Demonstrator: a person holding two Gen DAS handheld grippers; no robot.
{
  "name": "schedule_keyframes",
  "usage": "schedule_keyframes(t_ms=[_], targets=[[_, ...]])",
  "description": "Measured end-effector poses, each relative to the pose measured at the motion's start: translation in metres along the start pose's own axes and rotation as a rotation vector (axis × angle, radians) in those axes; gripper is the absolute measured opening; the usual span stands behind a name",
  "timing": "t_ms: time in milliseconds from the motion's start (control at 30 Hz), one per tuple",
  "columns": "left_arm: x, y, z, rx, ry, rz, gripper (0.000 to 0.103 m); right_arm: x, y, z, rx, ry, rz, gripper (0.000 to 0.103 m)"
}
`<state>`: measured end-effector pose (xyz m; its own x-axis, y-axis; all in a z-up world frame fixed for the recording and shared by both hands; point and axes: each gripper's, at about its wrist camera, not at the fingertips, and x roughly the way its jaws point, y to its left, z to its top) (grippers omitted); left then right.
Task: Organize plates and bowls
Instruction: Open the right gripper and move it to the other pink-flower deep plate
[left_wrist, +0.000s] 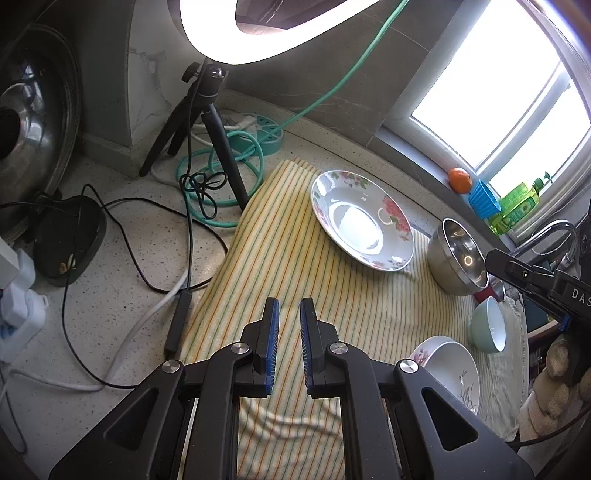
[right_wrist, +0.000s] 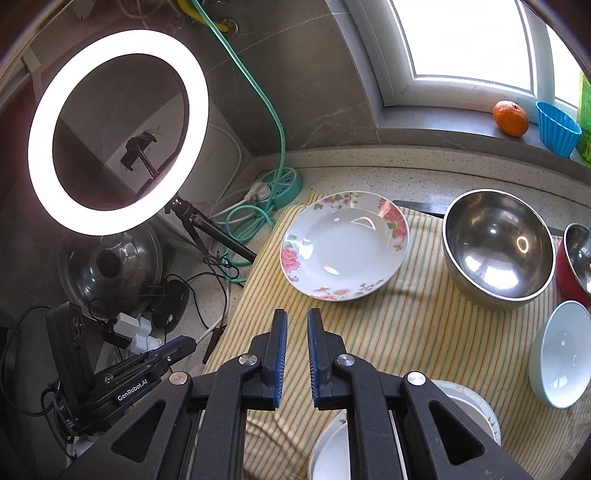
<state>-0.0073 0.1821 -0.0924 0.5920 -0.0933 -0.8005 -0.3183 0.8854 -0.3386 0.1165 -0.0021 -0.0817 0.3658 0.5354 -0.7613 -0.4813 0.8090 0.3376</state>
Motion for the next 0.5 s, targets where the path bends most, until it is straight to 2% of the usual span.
schedule_keyframes(t_ms=[100,233,500], targets=[[0.005,-0.001,0.004,-0.002,0.001,-0.005,0.008,0.008,0.000,0.017,-0.026,-0.017,-0.024,0.017],[0.018,-0.010,0.005,0.000,0.020,-0.029,0.012,0.025,-0.010,0.039,-0.024,-0.003,-0.034,0.017],[0.055,-0.032,0.009,-0.027,0.052,-0.071,0.012,0.060,-0.044,0.078,-0.023,0.035,-0.093,0.017]])
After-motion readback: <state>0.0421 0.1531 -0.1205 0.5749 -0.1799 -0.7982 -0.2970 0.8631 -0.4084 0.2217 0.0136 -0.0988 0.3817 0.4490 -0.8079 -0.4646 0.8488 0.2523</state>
